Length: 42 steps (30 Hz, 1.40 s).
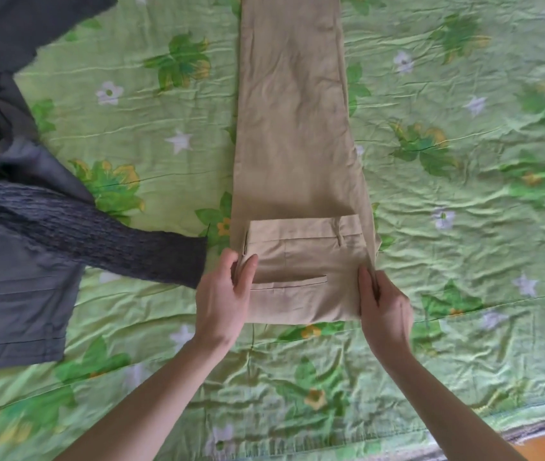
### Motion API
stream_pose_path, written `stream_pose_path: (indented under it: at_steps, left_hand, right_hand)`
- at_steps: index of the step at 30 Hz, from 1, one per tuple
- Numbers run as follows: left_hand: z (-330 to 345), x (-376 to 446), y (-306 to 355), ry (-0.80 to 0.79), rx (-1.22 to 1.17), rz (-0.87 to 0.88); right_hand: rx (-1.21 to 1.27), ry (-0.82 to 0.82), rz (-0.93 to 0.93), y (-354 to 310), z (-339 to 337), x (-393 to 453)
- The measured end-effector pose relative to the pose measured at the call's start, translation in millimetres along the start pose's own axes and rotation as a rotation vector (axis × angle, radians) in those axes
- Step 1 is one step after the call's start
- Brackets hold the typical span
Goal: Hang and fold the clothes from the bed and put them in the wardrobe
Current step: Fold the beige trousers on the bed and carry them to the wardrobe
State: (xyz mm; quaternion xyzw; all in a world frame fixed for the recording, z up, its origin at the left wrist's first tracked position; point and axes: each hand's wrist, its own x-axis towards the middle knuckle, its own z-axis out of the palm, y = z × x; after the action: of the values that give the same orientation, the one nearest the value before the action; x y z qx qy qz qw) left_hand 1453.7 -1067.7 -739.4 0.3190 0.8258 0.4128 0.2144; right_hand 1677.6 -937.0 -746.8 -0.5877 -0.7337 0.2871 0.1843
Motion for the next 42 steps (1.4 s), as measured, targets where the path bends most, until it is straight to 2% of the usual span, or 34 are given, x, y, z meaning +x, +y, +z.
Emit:
stream_pose_path:
  at_steps: [2, 4, 5, 7, 8, 10, 13, 16, 20, 24, 28, 32, 37, 39, 42]
  left_hand:
    - [5, 5, 2, 0.018, 0.084, -0.107]
    - [9, 3, 6, 0.081, 0.127, -0.170]
    - [11, 2, 9, 0.127, 0.171, -0.108]
    - [14, -1, 5, 0.136, 0.285, 0.213]
    - [14, 0, 0, 0.061, 0.339, 0.394]
    - [14, 1, -8, -0.151, 0.441, 0.623]
    - [11, 0, -19, -0.372, 0.596, 0.676]
    - [5, 6, -23, -0.471, 0.716, 0.694]
    - [5, 9, -14, -0.565, 0.842, 0.640]
    - [7, 2, 0, -0.568, 0.841, 0.564]
    - [0, -1, 8, -0.602, 0.809, 0.557]
    - [-10, -5, 24, -0.720, 0.865, 0.497]
    - [-37, -35, 46, -0.936, 0.808, 0.384]
    - [-50, -45, 59, -1.060, 0.705, 0.290]
    - [-68, -41, 74, -1.250, 0.531, 0.072]
  right_hand:
    - [-0.025, 0.028, 0.051, -2, 3, 3]
    - [-0.082, 0.099, 0.014, -1, 2, 7]
    - [-0.151, 0.127, -0.088, -1, 0, 9]
    - [-0.257, 0.049, -0.479, 5, -4, 16]
    - [-0.251, -0.048, -0.645, 6, -6, 20]
    - [-0.242, -0.252, -0.792, 8, -7, 23]
    - [-0.329, -0.396, -0.799, 13, -3, 24]
    - [-0.290, -0.435, -0.795, 15, 1, 29]
    - [-0.294, -0.531, -0.769, 14, -3, 36]
    - [-0.388, -0.623, -0.819, 12, -17, 42]
    - [-0.448, -0.522, -0.880, 14, -28, 29]
    - [-0.372, -0.428, -0.806, 9, -36, 7]
    - [-0.401, -0.625, -0.821, 8, -74, -20]
    - [-0.358, -0.679, -0.793, 9, -93, -31]
    - [-0.120, -0.814, -0.584, 11, -112, -44]
